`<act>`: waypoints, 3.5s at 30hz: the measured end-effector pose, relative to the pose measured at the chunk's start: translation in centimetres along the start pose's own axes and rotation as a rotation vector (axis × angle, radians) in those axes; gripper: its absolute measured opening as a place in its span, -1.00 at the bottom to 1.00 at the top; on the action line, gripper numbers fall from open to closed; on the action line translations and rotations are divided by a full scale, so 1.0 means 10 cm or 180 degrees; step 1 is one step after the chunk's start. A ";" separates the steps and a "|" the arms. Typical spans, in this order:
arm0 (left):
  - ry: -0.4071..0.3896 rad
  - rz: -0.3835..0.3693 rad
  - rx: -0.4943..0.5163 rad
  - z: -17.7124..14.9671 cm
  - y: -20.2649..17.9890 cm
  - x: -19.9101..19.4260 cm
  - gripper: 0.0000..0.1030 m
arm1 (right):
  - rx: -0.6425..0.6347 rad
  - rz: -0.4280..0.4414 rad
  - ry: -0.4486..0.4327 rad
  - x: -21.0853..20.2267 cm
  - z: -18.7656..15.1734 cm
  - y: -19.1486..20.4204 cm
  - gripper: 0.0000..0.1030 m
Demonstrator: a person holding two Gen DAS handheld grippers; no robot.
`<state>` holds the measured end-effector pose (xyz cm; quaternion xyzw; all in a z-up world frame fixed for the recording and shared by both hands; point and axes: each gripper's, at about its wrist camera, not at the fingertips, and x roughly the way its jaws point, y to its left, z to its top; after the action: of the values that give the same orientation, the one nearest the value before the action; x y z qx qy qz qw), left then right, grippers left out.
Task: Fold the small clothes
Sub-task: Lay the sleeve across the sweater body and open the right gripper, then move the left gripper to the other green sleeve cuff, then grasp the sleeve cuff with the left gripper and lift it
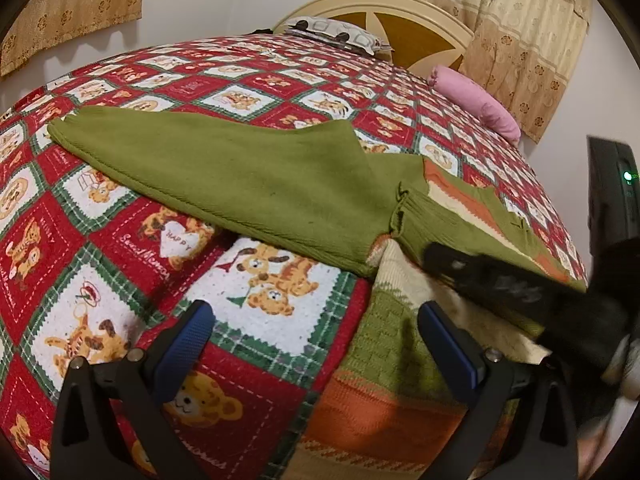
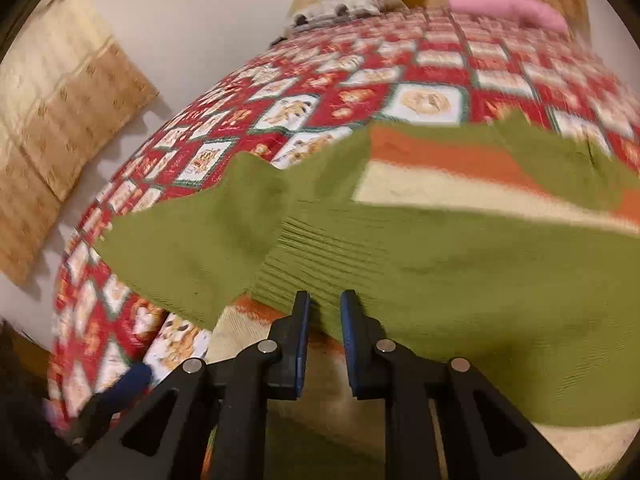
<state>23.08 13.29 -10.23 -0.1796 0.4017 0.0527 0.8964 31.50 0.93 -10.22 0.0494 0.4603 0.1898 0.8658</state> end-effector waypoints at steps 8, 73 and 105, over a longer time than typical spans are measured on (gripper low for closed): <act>0.0008 0.0046 0.0025 0.00 -0.02 0.00 1.00 | 0.0419 0.0309 -0.0245 -0.49 0.04 -0.39 -0.64; -0.0486 0.0919 -0.0770 1.17 1.56 -0.36 0.91 | 0.0862 -0.1359 -0.0447 -1.55 -0.92 -2.34 -0.96; -0.0371 0.1299 -0.0792 1.45 1.69 0.36 -0.82 | 0.0909 -0.1290 -0.0479 -1.57 -0.94 -2.36 -0.96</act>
<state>31.65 34.07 -8.72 -0.2004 0.3676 0.2920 0.8599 22.62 -27.59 -9.55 0.0919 0.4172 -0.0587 0.9022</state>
